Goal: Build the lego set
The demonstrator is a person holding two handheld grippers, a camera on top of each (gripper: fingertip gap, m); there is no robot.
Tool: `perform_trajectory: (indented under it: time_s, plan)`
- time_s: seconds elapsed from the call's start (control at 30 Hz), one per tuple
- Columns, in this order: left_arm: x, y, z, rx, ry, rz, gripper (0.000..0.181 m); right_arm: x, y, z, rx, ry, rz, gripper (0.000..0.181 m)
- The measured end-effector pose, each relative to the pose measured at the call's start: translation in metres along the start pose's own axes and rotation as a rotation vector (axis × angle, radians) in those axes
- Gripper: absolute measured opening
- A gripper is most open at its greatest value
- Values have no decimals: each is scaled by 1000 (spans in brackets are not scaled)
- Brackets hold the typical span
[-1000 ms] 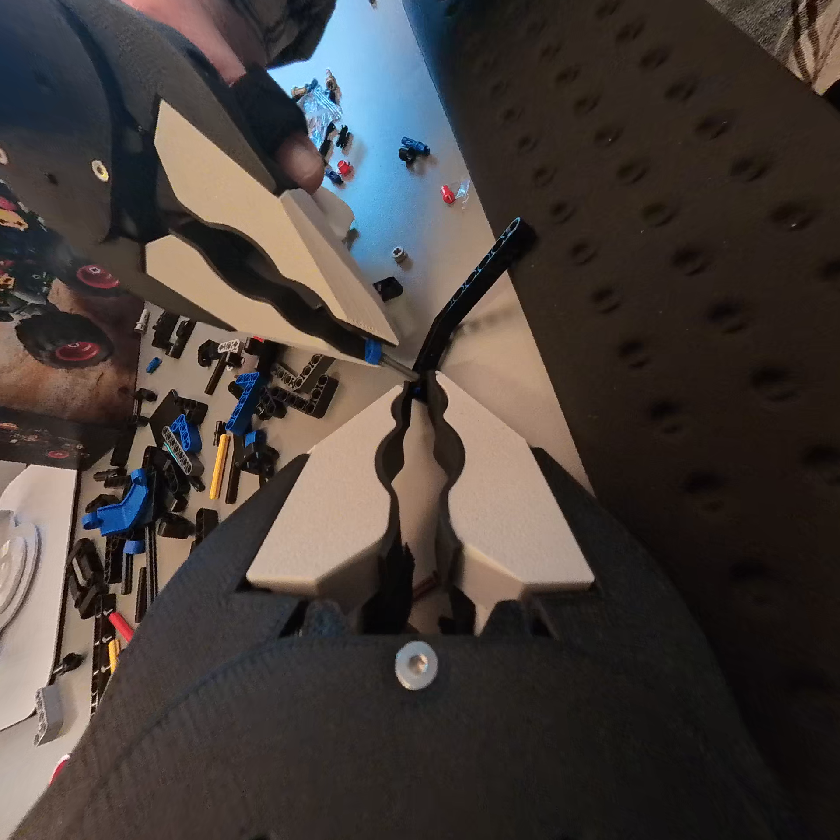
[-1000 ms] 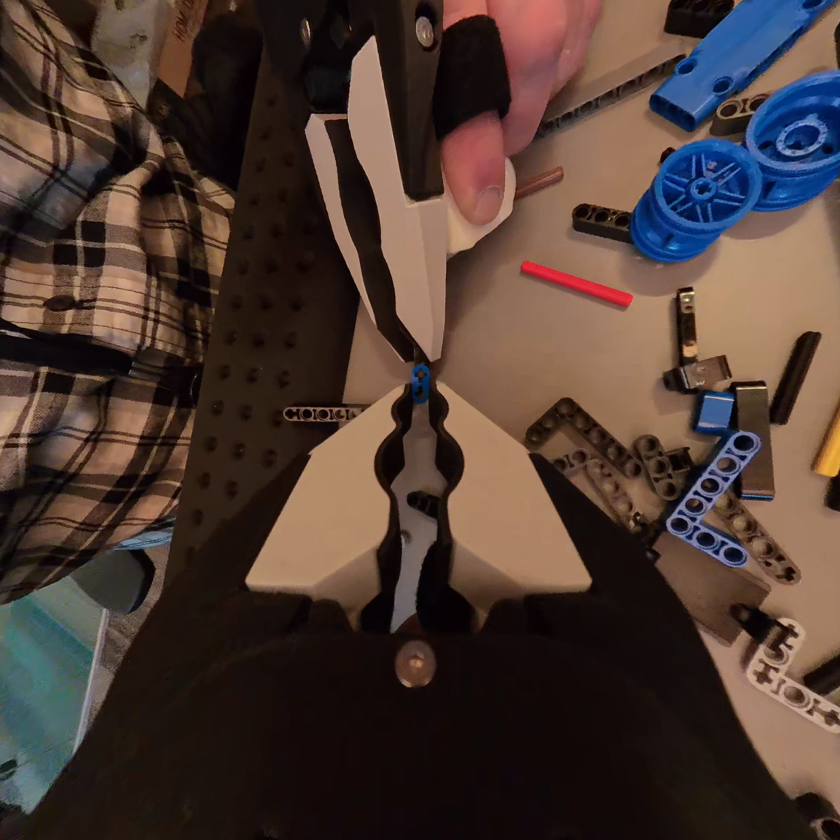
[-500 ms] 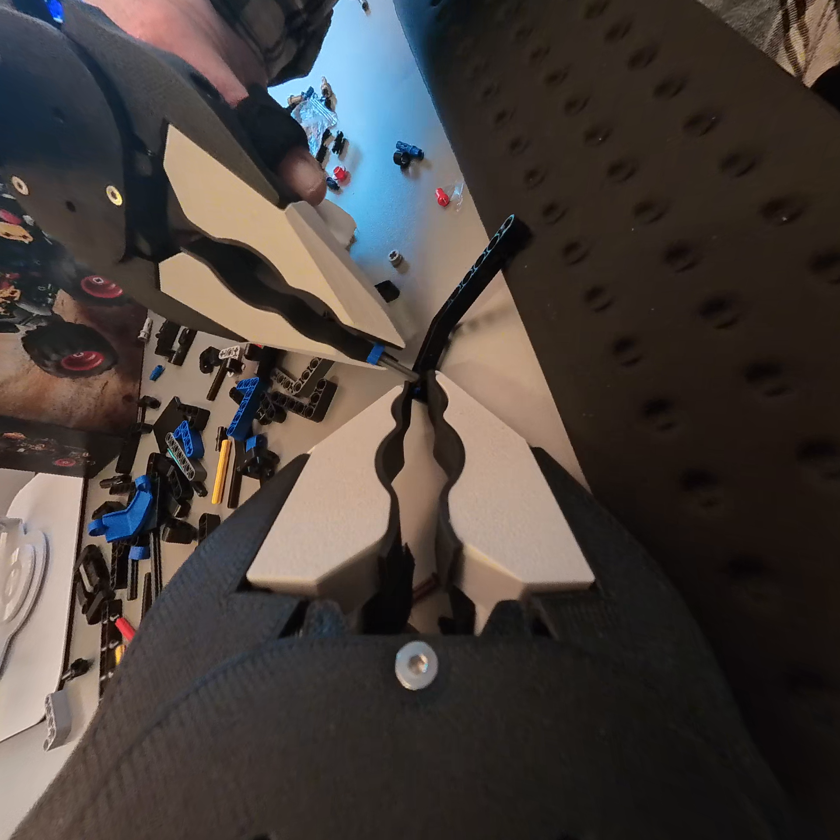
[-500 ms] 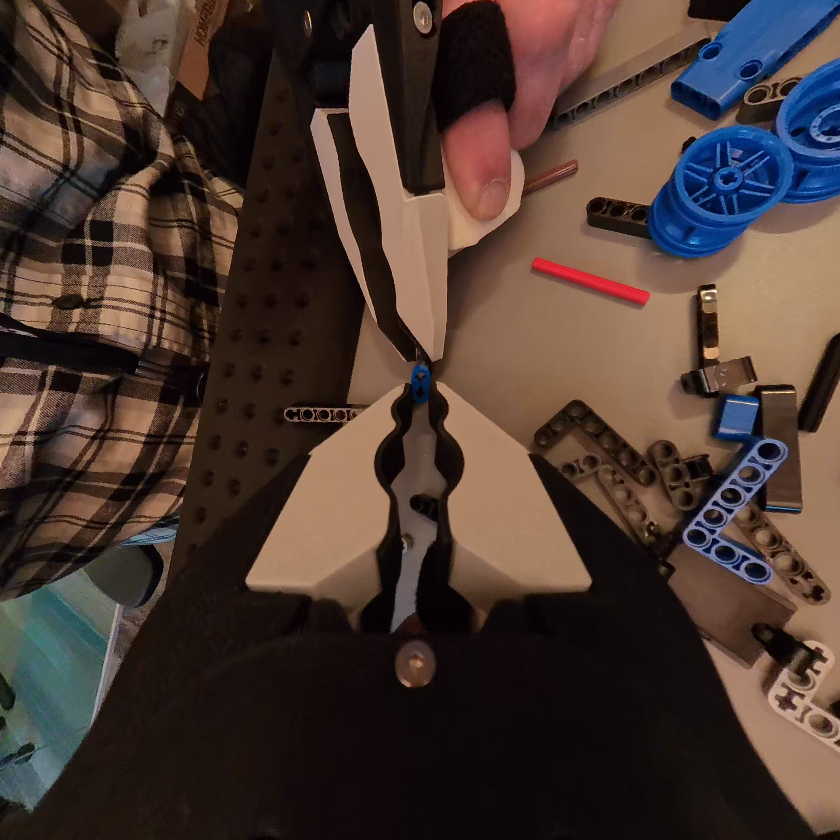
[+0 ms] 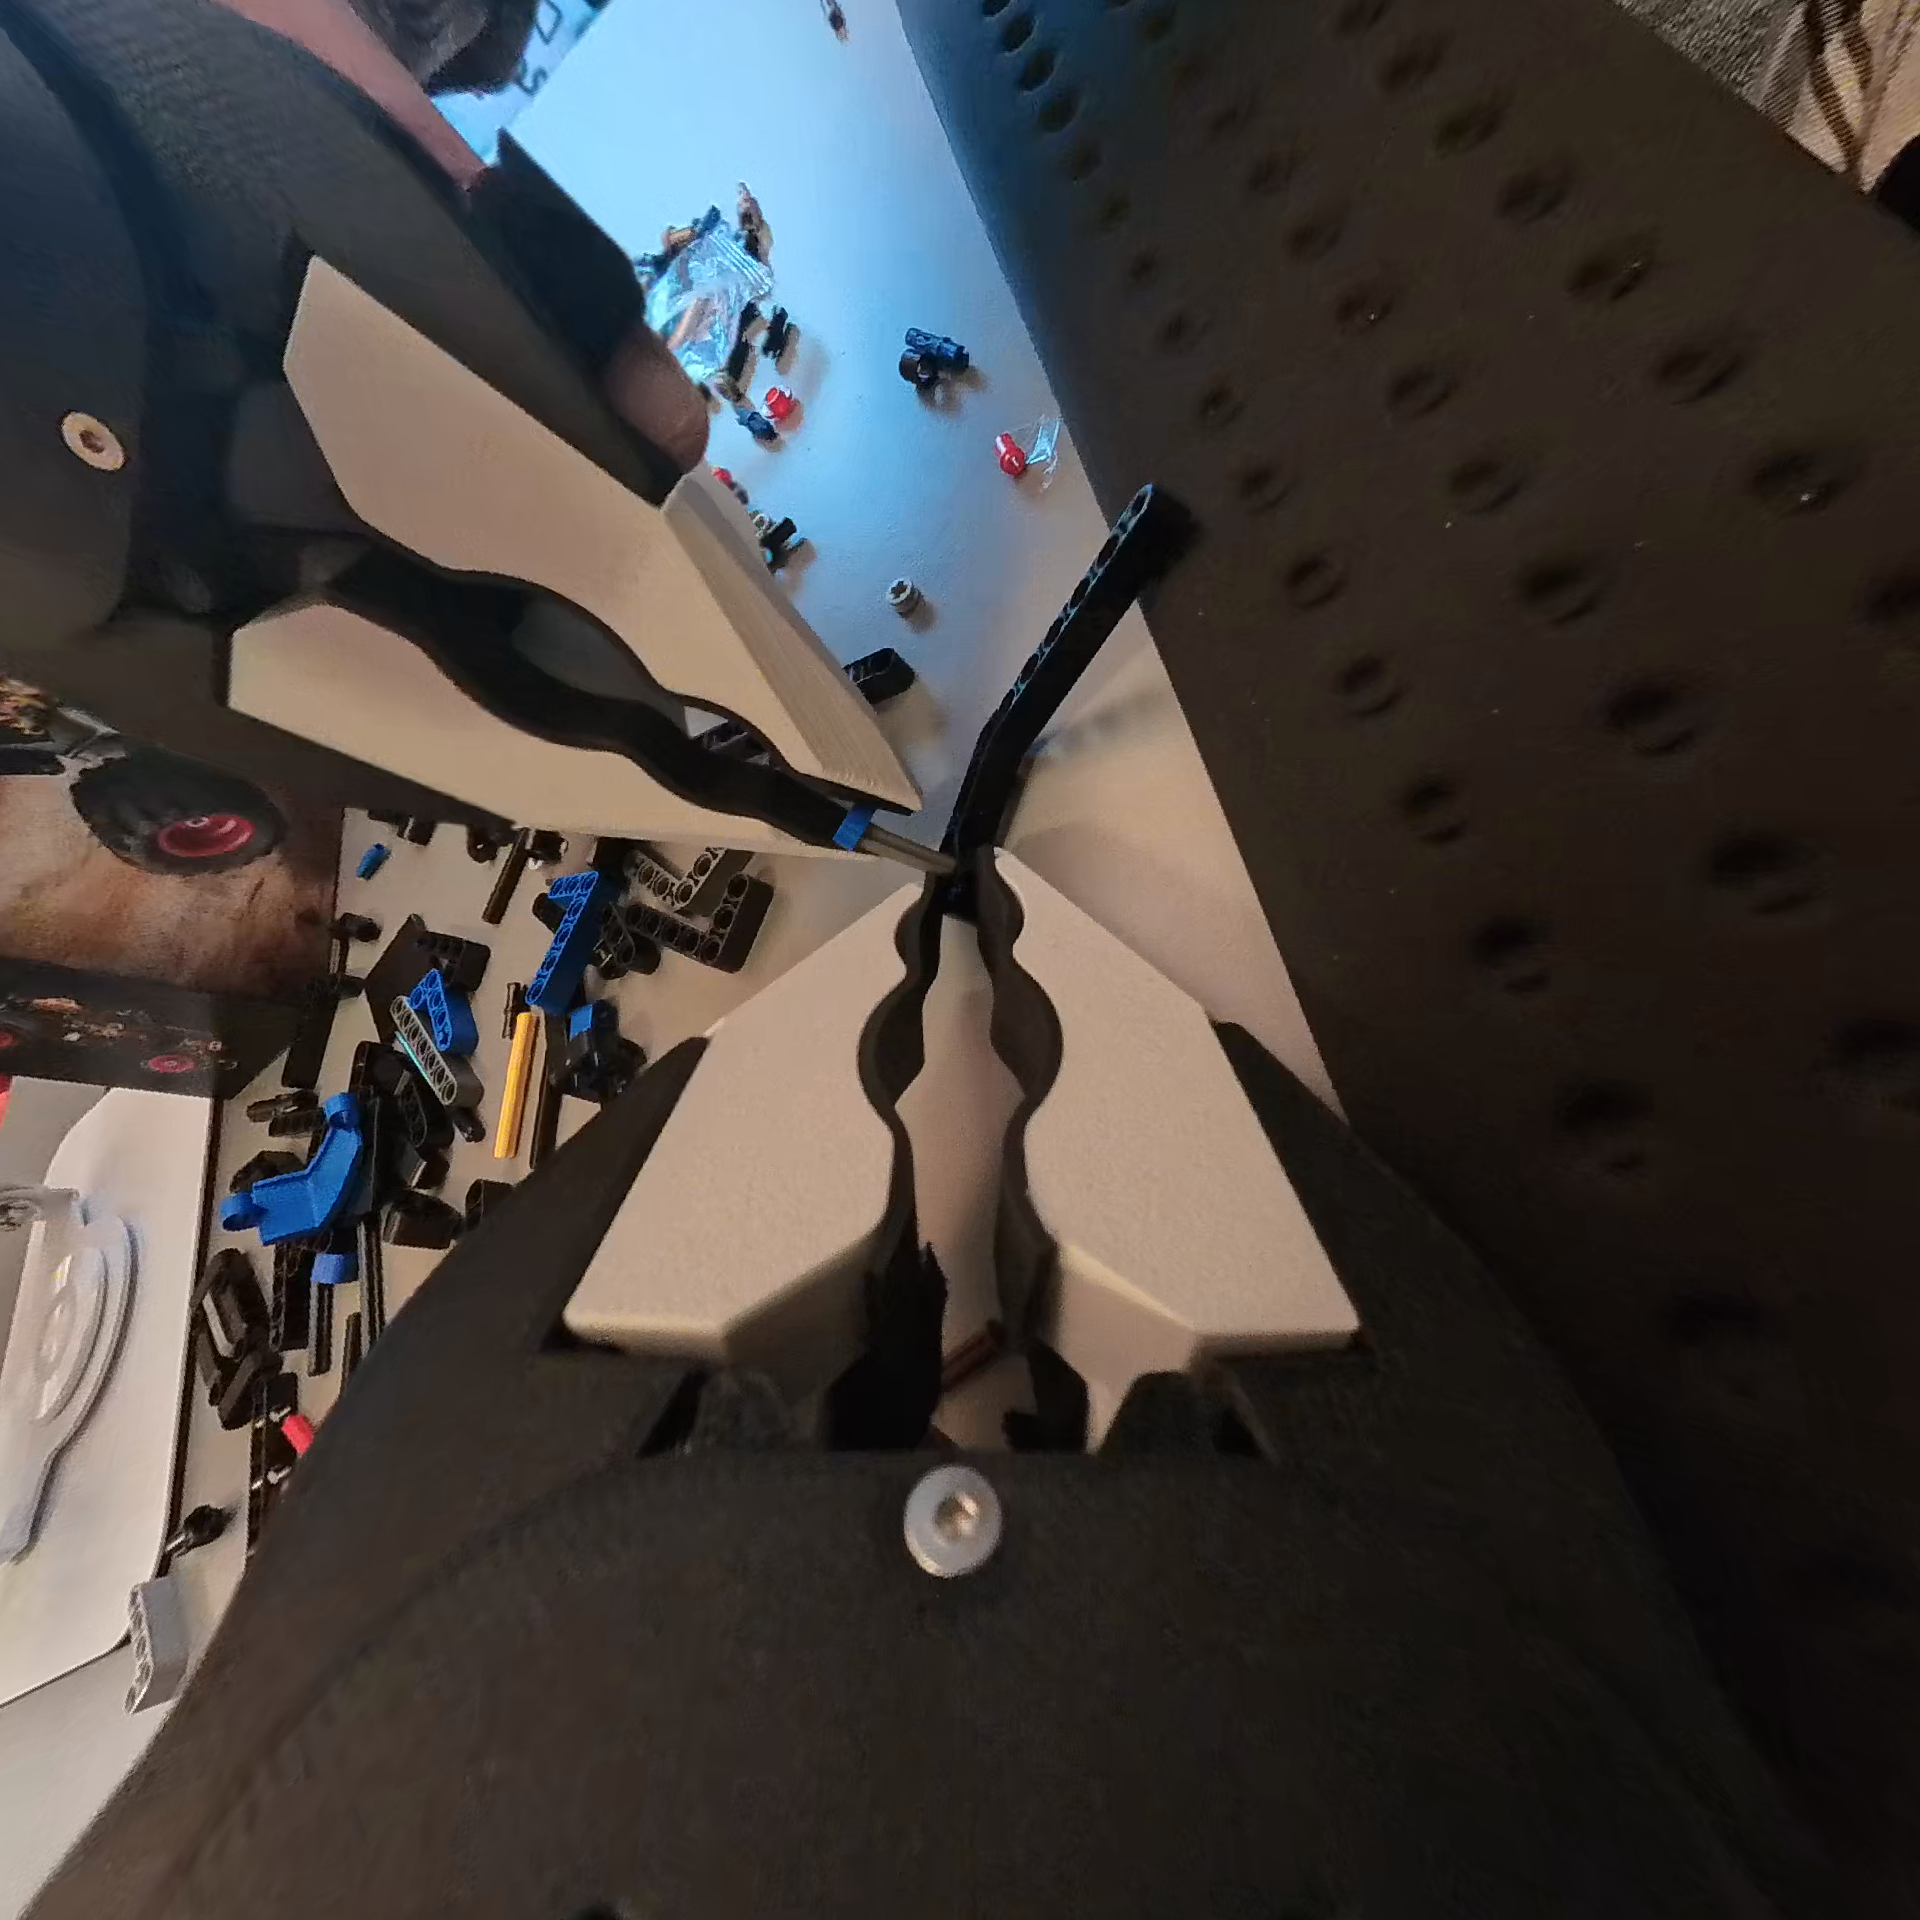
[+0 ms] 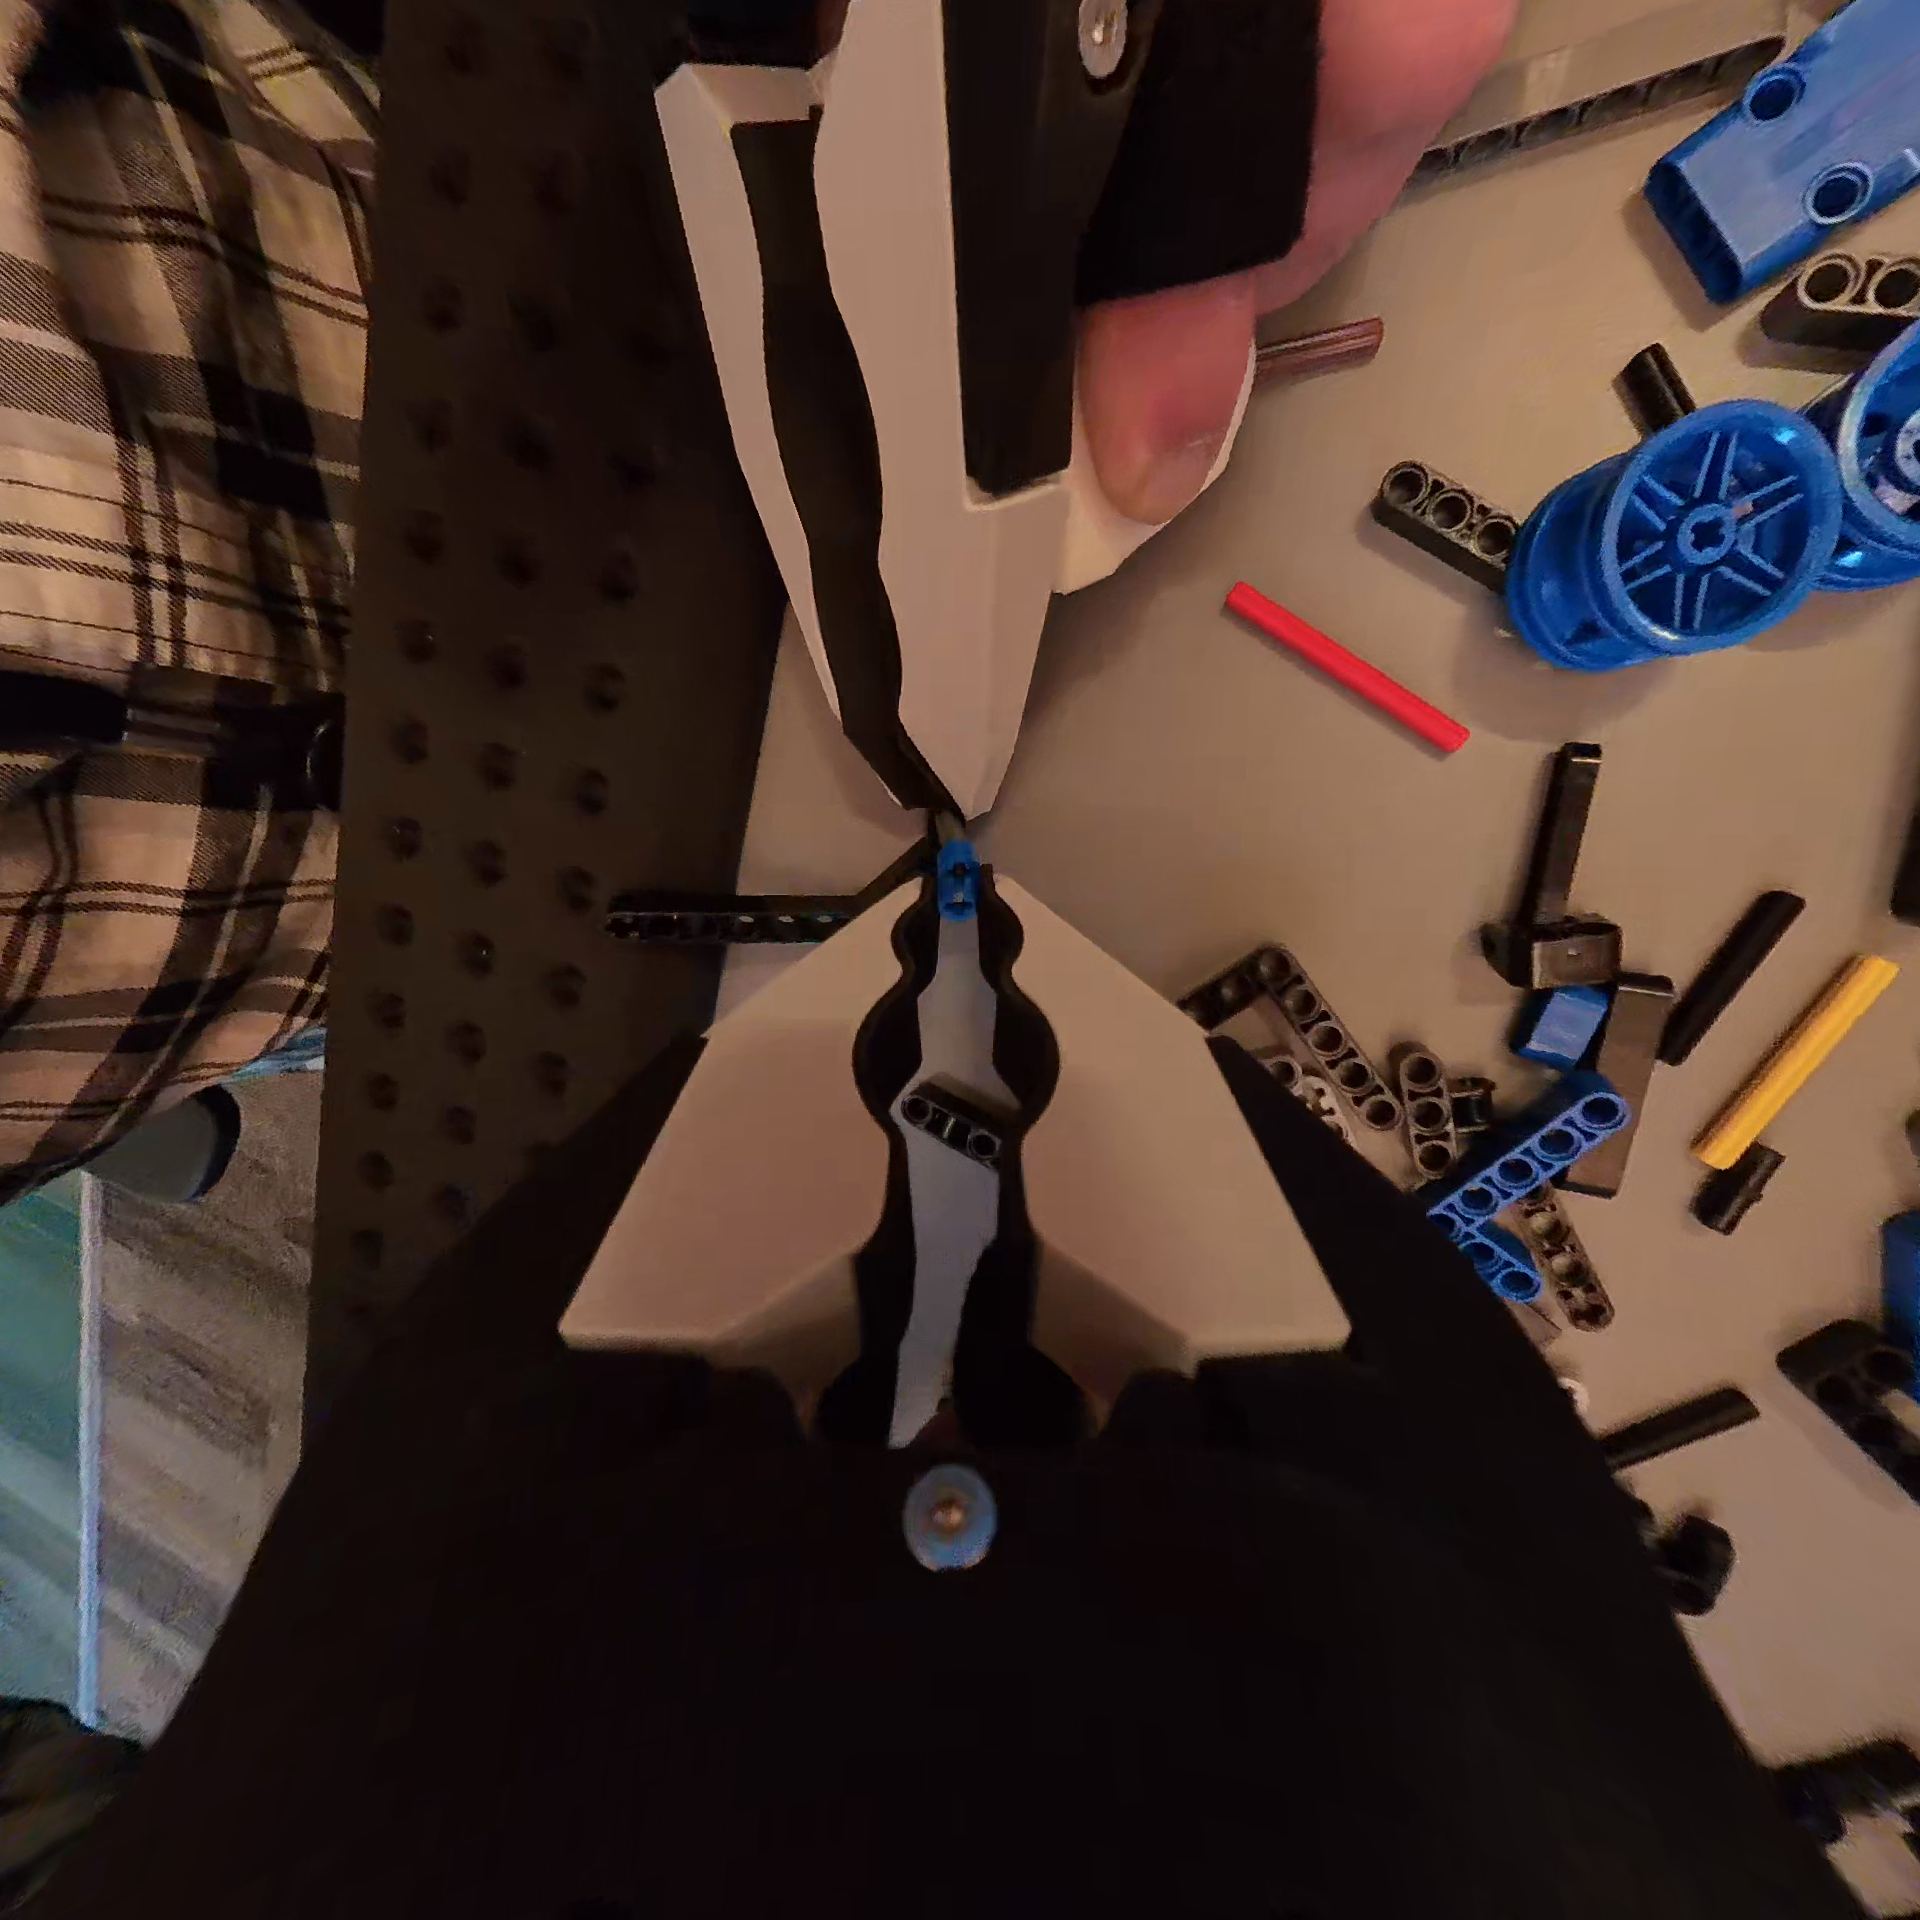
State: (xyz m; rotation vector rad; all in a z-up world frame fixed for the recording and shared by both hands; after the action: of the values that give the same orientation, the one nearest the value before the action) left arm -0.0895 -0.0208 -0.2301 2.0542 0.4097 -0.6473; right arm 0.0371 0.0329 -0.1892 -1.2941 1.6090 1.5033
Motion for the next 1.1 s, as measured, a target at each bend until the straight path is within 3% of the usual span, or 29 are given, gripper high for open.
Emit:
perform_trajectory:
  time_s: [0.23, 0.27, 0.37, 0.73, 1.1]
  plan:
    - [1, 2, 3, 72, 91, -42, 9, -2, 7, 2, -22, -10, -59, 5]
    - [1, 3, 1, 84, 133, -48, 28, -2, 7, 2, -22, -9, -58, 5]
    - [2, 4, 0, 109, 189, -59, 44, 2, 9, 1, -25, -8, -67, 5]
    - [6, 8, 15, 317, 238, -114, 30, 3, 4, 3, 13, 44, -33, 5]
    - [5, 11, 19, 361, 261, -144, 29, 5, 4, 7, 51, 84, -9, 4]
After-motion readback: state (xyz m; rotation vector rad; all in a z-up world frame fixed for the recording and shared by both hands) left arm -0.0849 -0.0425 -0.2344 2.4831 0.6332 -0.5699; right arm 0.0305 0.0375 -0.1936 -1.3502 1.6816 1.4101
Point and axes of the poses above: each gripper's, where its closed fingertips meet, x out along the fingers, y out of its top, z = x × y across the jaws, the point moved 10 cm from there along -x, back along the fingers, and after that the axes turned 6 degrees about -y, right-handed, at the moved point
